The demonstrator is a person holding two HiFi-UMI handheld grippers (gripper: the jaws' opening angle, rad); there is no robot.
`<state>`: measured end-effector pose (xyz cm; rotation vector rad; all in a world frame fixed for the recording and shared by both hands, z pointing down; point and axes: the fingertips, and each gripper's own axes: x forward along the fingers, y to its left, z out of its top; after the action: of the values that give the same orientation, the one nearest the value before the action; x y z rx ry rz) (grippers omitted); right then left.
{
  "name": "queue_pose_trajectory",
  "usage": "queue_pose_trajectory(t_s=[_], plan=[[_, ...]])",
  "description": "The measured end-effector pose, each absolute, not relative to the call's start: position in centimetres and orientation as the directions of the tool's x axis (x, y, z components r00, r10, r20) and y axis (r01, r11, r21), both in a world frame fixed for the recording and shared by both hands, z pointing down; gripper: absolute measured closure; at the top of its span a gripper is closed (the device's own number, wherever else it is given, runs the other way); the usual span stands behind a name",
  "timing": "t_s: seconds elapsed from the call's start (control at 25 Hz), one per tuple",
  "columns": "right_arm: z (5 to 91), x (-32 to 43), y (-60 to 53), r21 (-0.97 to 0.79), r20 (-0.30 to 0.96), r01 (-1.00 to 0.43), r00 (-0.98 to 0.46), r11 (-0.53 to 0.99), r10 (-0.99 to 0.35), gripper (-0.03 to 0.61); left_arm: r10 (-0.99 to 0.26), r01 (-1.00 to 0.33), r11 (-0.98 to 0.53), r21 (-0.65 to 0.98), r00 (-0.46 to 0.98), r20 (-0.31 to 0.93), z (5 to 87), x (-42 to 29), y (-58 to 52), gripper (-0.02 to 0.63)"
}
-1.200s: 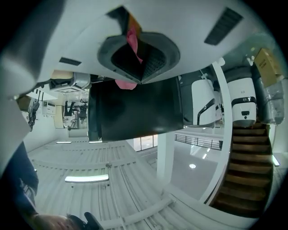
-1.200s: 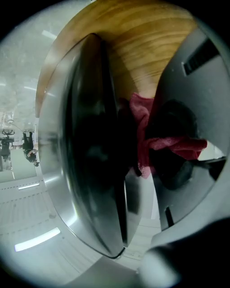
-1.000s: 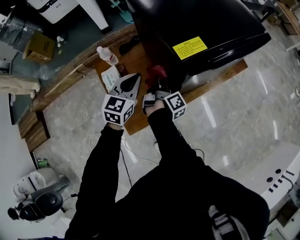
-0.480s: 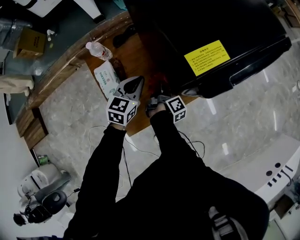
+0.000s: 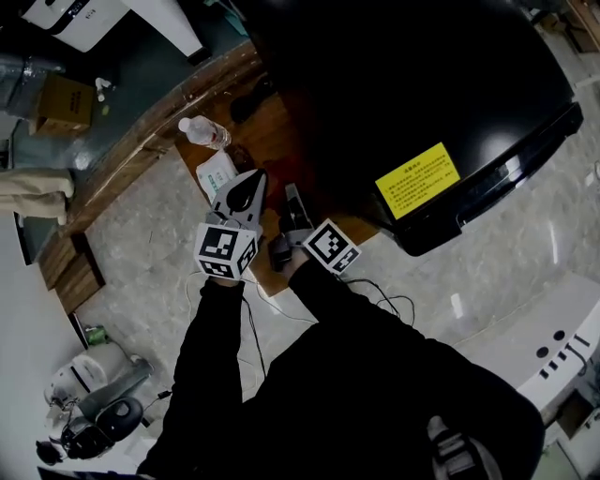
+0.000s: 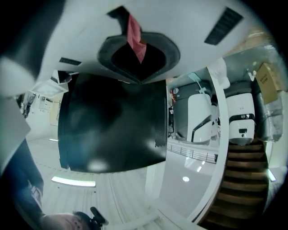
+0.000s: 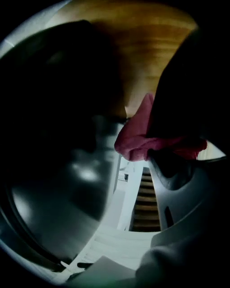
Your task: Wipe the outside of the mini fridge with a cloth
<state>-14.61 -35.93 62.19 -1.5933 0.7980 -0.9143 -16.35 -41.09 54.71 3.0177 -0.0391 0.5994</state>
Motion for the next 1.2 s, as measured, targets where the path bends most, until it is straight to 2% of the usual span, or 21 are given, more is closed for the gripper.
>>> queue_pose_trajectory(t_s=[0.28, 0.44, 0.6, 0.72, 0.88, 1.2], plan=[[45.6, -13.2, -43.3, -0.959, -0.169, -0.278, 0.390, 0.060, -0.905, 0.515, -0.132, -0.128, -0.991, -0.033, 0.977, 0.166, 39.7, -16.6, -47.7, 0.607], [39.5, -12.4, -45.0, -0.928, -0.253, -0.356, 0.399, 0.105, -0.881, 0.515, -0.130, -0.127, -0.991, -0.046, 0.988, 0.082, 34.0, -16.6, -49.8, 0.607], [35.0, -10.8, -46.4, -0.900, -0.330, -0.417, 0.461, 0.127, -0.823, 0.515, -0.067, -0.065, -0.995, -0.071, 0.998, 0.017, 30.0, -15.6, -51.6, 0.607], [34.1, -9.0, -46.4, -0.908, -0.336, -0.406, 0.550, 0.106, -0.765, 0.515, 0.012, 0.011, -0.998, -0.066, 1.000, -0.021, 28.5, -14.7, -52.4, 0.607], [36.5, -5.1, -44.5, -0.952, -0.277, -0.292, 0.690, 0.093, -0.668, 0.515, 0.123, 0.121, -0.990, -0.071, 0.992, -0.035, 28.3, -12.3, -52.5, 0.607], [39.4, -4.2, -44.0, -0.959, -0.279, -0.252, 0.781, 0.126, -0.558, 0.514, 0.312, 0.314, -0.949, -0.039, 0.949, 0.043, 33.2, -9.2, -51.5, 0.607]])
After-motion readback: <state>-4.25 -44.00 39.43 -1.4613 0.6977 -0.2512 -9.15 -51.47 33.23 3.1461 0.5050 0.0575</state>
